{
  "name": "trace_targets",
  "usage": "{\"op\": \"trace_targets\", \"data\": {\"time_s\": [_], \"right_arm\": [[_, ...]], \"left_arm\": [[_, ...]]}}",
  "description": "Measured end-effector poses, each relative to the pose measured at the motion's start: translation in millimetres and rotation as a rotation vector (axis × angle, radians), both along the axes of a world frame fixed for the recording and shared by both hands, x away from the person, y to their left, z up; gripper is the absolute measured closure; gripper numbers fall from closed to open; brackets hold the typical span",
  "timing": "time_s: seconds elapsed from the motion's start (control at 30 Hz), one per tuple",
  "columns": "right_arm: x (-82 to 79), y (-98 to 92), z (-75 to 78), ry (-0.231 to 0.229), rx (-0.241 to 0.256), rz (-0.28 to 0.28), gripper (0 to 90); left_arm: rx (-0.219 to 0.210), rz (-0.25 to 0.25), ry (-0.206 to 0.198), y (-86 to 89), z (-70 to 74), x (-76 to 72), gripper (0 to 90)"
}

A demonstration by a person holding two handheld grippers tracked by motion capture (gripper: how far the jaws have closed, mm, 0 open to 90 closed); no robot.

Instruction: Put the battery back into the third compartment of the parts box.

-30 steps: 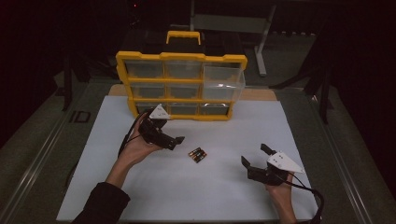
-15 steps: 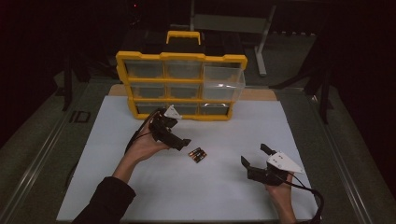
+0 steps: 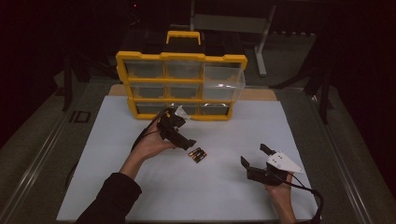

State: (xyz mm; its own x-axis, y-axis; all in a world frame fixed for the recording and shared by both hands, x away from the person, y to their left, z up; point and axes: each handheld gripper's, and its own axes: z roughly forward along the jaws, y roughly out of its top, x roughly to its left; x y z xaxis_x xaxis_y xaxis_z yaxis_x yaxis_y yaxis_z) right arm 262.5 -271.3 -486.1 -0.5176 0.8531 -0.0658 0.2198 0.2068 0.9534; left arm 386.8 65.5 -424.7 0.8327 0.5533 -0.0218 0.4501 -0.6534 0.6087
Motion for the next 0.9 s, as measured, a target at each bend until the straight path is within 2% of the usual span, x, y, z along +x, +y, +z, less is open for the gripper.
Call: {"op": "trace_targets", "data": {"time_s": [0.37,0.53,0.7,0.9], "right_arm": [[0.2,0.4,-0.2,-0.001,-0.003,0.002,11.4],[0.2,0.4,-0.2,0.0,-0.004,0.003,11.4],[0.2,0.4,-0.1,-0.001,-0.005,0.004,11.4],[0.2,0.4,-0.2,0.0,-0.005,0.005,11.4]], "left_arm": [[0.048,-0.028,0.034,-15.9,-7.1,5.3,0.5],[0.097,-0.044,0.056,-25.1,-15.1,8.3,0.9],[0.147,-0.06,0.094,-31.0,-21.2,11.1,4.4],[0.168,-0.057,0.114,-36.3,-26.8,12.2,11.9]]}}
